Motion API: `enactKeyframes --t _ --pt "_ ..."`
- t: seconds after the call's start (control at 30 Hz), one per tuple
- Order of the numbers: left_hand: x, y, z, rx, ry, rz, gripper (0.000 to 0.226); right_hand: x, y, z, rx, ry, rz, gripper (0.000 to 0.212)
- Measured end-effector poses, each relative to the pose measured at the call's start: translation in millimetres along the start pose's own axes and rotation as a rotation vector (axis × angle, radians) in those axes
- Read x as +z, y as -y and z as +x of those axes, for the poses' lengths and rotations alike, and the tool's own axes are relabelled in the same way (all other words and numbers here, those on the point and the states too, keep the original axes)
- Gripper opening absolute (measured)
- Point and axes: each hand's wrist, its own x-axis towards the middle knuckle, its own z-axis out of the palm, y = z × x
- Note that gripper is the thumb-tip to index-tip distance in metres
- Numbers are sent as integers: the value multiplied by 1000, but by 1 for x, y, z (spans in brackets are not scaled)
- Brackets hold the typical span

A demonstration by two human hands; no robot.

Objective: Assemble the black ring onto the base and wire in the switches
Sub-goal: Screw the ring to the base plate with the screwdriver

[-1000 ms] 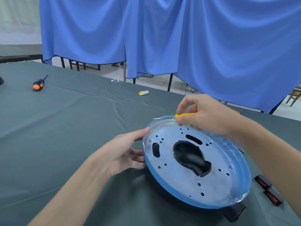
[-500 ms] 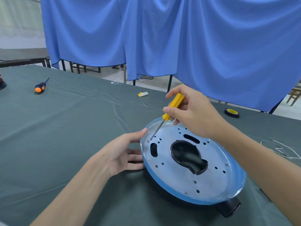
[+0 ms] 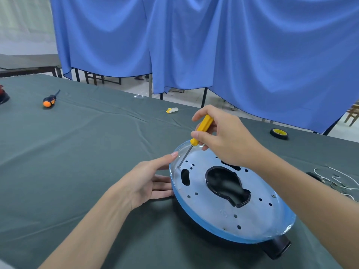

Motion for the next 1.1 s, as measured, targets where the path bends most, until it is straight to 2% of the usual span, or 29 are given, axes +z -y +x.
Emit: enactKeyframes --t 0.23,0.5,0.73,0.83,1.1 --pt "-1 2 1 1 2 -2 69 -1 -1 5 36 -8 45 17" --pt "-1 1 1 8 8 -3 66 -4 4 6 15 88 -2 16" --pt "3 1 2 18 -19 -4 70 -22 23 19 -85 335 -170 12" --pt "2 0 2 11 -13 -8 68 -22 29 29 -63 379 -220 10" --pt "1 0 3 32 4 0 69 -10 38 30 102 327 -265 14"
